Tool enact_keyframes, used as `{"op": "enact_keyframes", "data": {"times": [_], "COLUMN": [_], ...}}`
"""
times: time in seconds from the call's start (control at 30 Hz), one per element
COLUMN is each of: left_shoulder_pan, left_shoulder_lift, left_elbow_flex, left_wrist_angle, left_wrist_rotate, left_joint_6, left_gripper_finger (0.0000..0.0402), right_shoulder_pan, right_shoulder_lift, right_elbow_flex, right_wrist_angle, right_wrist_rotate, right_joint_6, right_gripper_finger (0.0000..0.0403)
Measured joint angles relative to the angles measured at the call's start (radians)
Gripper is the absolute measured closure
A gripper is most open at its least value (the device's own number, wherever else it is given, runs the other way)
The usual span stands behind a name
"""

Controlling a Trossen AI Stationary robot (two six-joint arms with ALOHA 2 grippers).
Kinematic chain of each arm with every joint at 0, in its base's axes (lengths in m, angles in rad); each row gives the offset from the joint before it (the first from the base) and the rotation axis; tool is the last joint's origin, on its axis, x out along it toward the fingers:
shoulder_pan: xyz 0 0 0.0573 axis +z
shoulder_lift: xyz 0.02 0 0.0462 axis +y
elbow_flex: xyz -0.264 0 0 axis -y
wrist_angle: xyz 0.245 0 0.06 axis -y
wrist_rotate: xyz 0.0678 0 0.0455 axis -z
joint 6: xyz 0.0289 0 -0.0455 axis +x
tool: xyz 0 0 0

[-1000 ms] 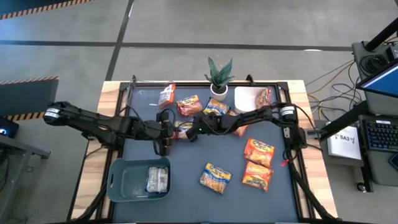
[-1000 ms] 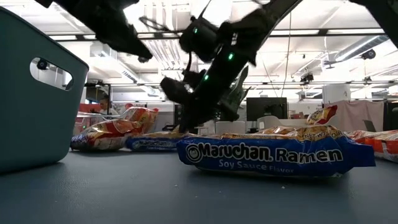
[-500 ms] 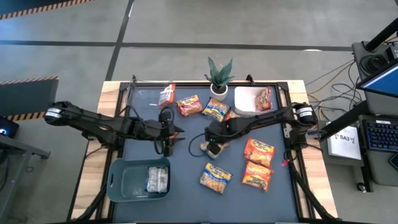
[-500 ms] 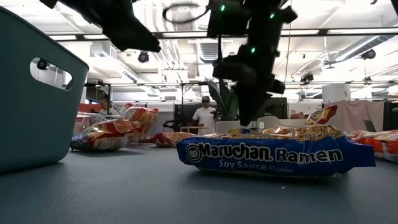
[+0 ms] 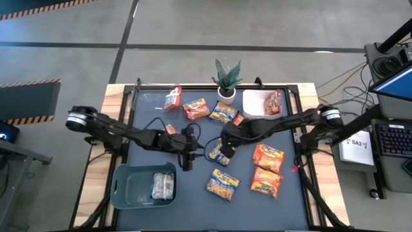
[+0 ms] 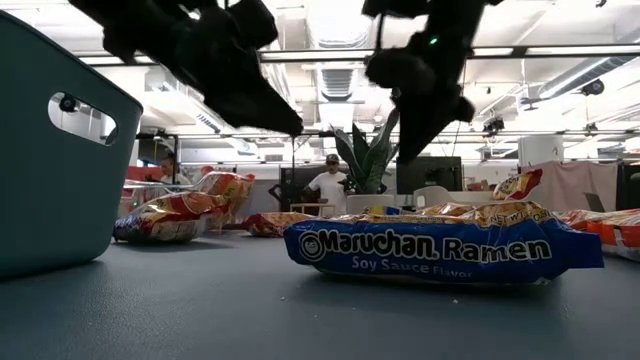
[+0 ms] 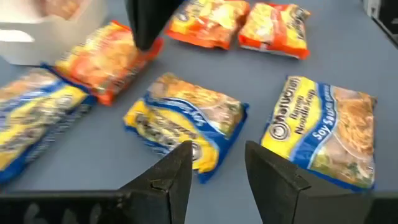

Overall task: Sort Maruchan noodles
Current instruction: Put the blue noodle pack into the blue bin

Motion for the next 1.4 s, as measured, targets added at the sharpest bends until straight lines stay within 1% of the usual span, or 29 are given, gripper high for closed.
{"op": "enact_keyframes", "data": {"times": [0.13, 0.37, 0.47, 0.57, 0.7, 0.9, 1.0, 1.1, 1.23, 1.4], "left_shoulder_pan": [0.0, 0.0, 0.004, 0.008, 0.023, 0.051, 0.057, 0.057, 0.056, 0.056], "left_shoulder_lift": [0.071, 0.199, 0.25, 0.289, 0.335, 0.367, 0.367, 0.366, 0.367, 0.367], "left_elbow_flex": [0.026, 0.108, 0.137, 0.157, 0.175, 0.175, 0.166, 0.157, 0.152, 0.152], "left_wrist_angle": [0.038, 0.043, 0.041, 0.038, 0.057, 0.068, 0.069, 0.056, 0.033, 0.021], "left_wrist_rotate": [0.004, 0.004, 0.003, -0.004, -0.006, -0.007, -0.008, -0.008, -0.008, -0.008], "left_joint_6": [0.0, 0.035, 0.045, 0.048, 0.053, 0.043, 0.032, 0.027, 0.015, 0.001], "left_gripper_finger": [0.0271, 0.0271, 0.0276, 0.0292, 0.0325, 0.0372, 0.0389, 0.0399, 0.0399, 0.0401], "right_shoulder_pan": [0.03, 0.079, 0.083, 0.082, 0.083, 0.082, 0.082, 0.082, 0.082, 0.082], "right_shoulder_lift": [-0.089, -0.208, -0.236, -0.25, -0.257, -0.253, -0.247, -0.244, -0.244, -0.244], "right_elbow_flex": [-0.098, -0.311, -0.376, -0.42, -0.445, -0.45, -0.454, -0.466, -0.474, -0.486], "right_wrist_angle": [0.041, 0.251, 0.351, 0.419, 0.447, 0.441, 0.447, 0.448, 0.449, 0.496], "right_wrist_rotate": [-0.005, -0.011, -0.043, -0.085, -0.111, -0.136, -0.14, -0.136, -0.132, -0.123], "right_joint_6": [0.077, 0.268, 0.327, 0.355, 0.387, 0.421, 0.461, 0.492, 0.506, 0.511], "right_gripper_finger": [0.0394, 0.0394, 0.0393, 0.0383, 0.034, 0.0237, 0.0188, 0.0147, 0.0111, 0.0095]}}
